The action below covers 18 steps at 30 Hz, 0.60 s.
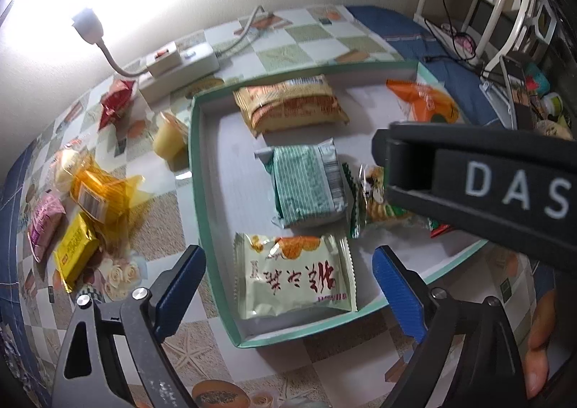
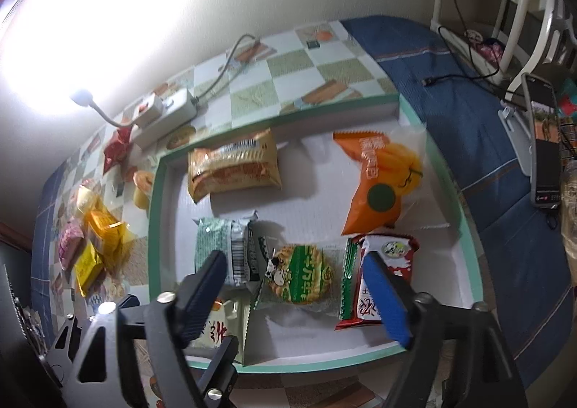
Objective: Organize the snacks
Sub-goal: 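Open both grippers to release the packs into the tray, then withdraw both grippers from the tray back toward the snack pile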
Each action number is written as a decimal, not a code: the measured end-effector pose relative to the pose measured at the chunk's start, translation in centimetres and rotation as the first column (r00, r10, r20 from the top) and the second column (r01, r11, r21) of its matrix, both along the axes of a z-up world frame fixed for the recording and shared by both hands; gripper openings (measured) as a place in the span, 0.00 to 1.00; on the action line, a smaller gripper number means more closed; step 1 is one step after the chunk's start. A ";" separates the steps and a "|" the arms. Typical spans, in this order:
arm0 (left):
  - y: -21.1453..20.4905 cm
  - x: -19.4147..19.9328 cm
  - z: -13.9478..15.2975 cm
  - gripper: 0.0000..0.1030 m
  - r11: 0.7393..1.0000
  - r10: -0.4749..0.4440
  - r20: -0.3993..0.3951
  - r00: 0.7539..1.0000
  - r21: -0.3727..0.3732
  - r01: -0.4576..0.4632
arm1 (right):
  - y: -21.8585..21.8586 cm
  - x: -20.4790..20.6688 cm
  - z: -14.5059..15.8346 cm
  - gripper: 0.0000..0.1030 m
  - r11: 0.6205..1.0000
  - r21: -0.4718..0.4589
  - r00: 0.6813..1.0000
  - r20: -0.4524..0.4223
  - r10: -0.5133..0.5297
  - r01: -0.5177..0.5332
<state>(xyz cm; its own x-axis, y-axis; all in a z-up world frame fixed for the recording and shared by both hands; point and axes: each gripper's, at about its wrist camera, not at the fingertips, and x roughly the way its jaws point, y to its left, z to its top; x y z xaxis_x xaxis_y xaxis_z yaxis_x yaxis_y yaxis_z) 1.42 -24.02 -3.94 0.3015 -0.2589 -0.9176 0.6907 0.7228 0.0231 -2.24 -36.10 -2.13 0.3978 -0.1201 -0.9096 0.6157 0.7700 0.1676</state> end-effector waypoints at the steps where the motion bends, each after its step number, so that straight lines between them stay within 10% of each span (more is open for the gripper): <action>1: 0.1 0.1 0.2 0.91 1.000 0.006 0.012 1.000 -0.004 -0.006 | 0.0 -0.1 0.3 0.80 1.000 -0.003 1.000 0.010 -0.002 0.002; 6: 0.9 0.9 0.9 0.92 0.999 0.040 0.031 0.999 -0.019 -0.039 | -0.3 -0.5 1.4 0.99 0.999 -0.028 0.999 0.050 -0.019 0.021; 18: 6.0 5.5 2.0 0.92 0.955 0.293 0.053 0.955 -0.059 -0.290 | -0.4 -0.8 2.3 1.00 0.998 -0.054 0.994 0.100 -0.039 0.044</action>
<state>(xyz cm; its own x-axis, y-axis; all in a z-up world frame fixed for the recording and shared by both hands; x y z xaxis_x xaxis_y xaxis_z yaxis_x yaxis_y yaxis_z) 6.91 -18.06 -1.98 0.4254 -0.1959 -0.8835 0.4478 0.8939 0.0174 -3.07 -36.53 0.18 0.4792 -0.1879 -0.8574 0.6297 0.7541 0.1867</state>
